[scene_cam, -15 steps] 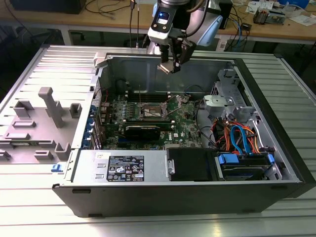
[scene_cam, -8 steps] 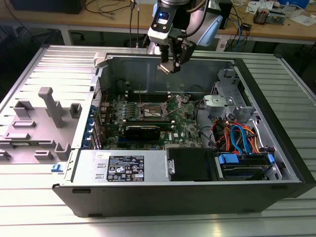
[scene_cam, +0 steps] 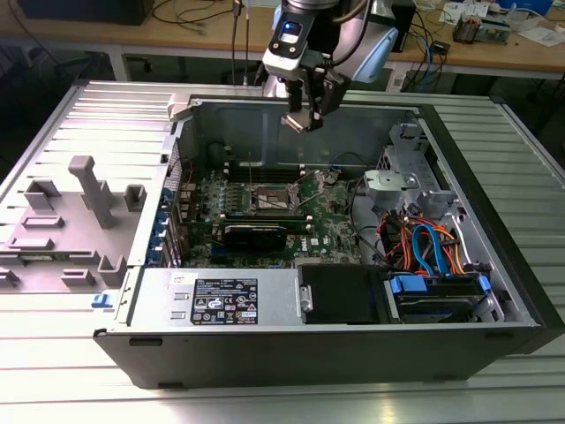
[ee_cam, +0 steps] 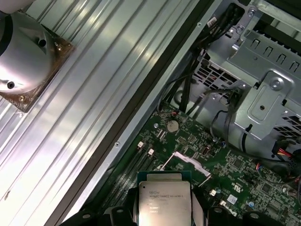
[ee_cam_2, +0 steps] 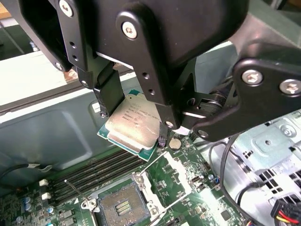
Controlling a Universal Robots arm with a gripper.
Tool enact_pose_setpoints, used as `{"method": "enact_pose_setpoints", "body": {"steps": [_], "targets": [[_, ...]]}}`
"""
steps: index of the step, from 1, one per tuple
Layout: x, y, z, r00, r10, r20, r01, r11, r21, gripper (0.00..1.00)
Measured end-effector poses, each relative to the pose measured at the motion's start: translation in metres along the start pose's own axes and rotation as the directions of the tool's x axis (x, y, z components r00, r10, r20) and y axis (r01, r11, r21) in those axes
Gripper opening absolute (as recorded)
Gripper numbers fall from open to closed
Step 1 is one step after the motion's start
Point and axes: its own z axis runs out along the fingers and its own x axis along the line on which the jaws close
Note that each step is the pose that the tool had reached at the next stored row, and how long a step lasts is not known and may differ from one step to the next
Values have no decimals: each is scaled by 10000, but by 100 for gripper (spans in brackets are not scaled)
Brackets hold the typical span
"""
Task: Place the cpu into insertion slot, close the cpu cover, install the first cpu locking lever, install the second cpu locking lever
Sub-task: 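Place the cpu into insertion slot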
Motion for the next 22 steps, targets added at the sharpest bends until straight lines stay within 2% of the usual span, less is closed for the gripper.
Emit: {"method": "enact_pose_setpoints", "body": {"steps": [2,6,22], "targets": [[0,0,3,9997,258,22,-258,9997,-5,54],[2,-6,6,9990,448,40,-448,9990,-8,54],[8,-20,6,9988,495,42,-495,9988,-10,54]]}}
